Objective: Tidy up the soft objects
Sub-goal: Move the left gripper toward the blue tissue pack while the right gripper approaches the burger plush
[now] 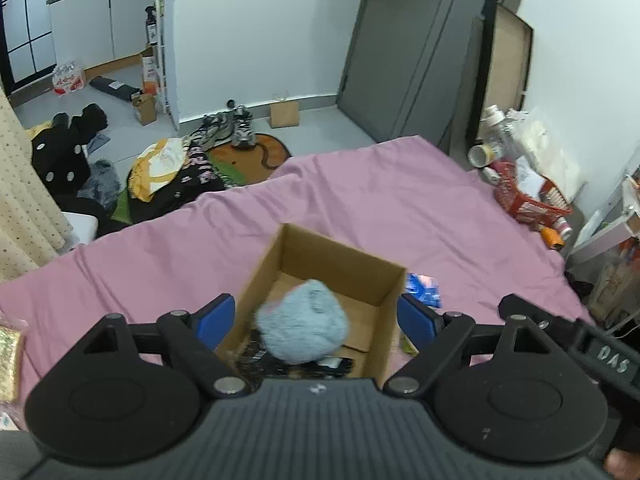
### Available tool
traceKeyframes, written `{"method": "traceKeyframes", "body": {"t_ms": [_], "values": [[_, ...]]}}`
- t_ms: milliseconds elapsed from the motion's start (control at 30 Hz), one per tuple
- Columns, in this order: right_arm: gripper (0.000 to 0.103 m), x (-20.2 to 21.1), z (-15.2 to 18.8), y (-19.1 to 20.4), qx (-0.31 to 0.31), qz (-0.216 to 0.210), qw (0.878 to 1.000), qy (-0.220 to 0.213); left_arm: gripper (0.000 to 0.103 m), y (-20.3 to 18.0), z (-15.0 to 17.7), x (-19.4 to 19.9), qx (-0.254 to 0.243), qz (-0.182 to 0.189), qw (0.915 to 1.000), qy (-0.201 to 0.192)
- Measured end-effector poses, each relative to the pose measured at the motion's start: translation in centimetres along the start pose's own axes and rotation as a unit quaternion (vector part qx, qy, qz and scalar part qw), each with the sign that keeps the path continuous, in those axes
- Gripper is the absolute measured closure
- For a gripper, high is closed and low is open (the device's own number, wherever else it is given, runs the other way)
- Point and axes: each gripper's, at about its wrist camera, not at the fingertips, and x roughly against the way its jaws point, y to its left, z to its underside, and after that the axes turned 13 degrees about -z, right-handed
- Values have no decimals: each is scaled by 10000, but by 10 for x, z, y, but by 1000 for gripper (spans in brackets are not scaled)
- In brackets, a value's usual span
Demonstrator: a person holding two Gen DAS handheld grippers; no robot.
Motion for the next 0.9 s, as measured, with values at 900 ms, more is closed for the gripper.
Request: {"method": "traceKeyframes", "body": {"t_ms": [900], "values": [[43,7,25,-128,-1561,-696,9853,14,28,-121,36,-17,-10,63,9999,-100]]}}
